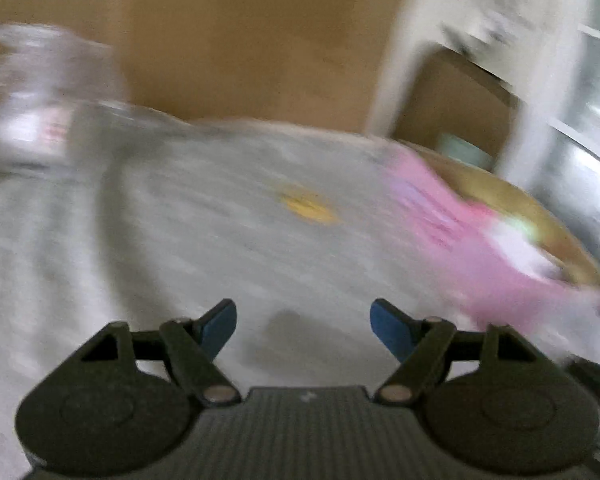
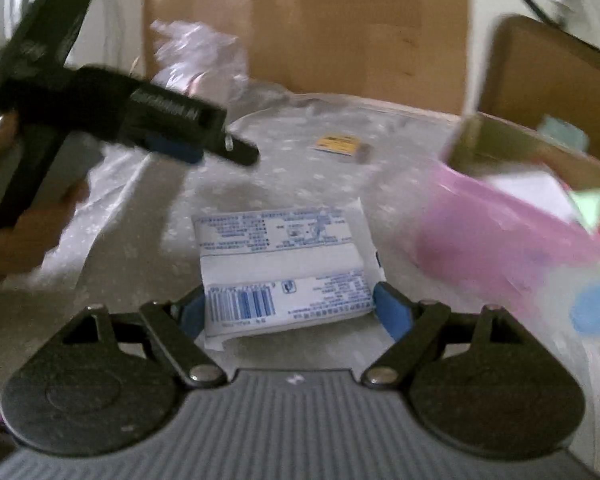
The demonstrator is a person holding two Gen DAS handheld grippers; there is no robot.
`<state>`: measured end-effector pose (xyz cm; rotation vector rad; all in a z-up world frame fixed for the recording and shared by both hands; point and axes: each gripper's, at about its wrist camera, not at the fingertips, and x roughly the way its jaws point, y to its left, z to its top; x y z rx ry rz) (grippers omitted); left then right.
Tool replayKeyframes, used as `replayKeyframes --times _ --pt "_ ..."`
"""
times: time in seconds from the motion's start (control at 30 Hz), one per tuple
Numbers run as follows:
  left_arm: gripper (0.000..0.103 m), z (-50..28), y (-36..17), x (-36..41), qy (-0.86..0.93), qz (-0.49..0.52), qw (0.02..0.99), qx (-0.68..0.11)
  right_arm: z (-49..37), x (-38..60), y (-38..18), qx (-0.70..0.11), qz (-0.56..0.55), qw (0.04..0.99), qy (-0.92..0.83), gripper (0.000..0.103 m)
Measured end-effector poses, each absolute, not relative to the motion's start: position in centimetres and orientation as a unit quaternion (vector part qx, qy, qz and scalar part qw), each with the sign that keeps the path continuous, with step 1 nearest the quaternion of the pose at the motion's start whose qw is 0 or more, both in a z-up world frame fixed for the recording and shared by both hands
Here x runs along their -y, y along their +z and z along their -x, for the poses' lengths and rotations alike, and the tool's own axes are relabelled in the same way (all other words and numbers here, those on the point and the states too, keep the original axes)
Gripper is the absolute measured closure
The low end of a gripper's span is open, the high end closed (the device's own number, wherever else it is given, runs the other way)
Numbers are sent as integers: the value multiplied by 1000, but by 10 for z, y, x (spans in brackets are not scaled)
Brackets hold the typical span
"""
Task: Organize soft objects
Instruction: 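Grasp the white wet-wipe packet with the right gripper and lift it, then close the left gripper on the wipe packet while the right gripper releases it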
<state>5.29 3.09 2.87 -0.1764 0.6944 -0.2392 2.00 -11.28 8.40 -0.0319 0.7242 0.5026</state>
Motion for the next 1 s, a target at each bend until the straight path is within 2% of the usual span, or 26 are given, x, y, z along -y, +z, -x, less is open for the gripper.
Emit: replayKeyframes --times 0.17,0.23,0.3,0.37,0.5,0.73,1.0 --pt "27 -45 26 24 -202 89 898 -381 -7 132 84 -331 -23 915 229 17" --pt "33 -46 22 33 -212 95 888 -397 -5 134 84 -327 -29 916 230 17" --pt "44 -46 19 40 -221 97 880 -409 -5 136 83 -322 -40 917 231 18" --pt "45 -44 18 45 -218 94 878 -415 -1 141 83 -316 -49 918 235 18" --pt "58 -36 29 51 -211 85 886 -405 5 151 86 -300 -65 922 237 18" --pt "58 -33 52 78 -218 40 900 -375 13 168 94 -265 -79 936 217 19" --pt "58 -32 41 97 -219 19 896 -386 23 179 87 -283 -75 934 203 20"
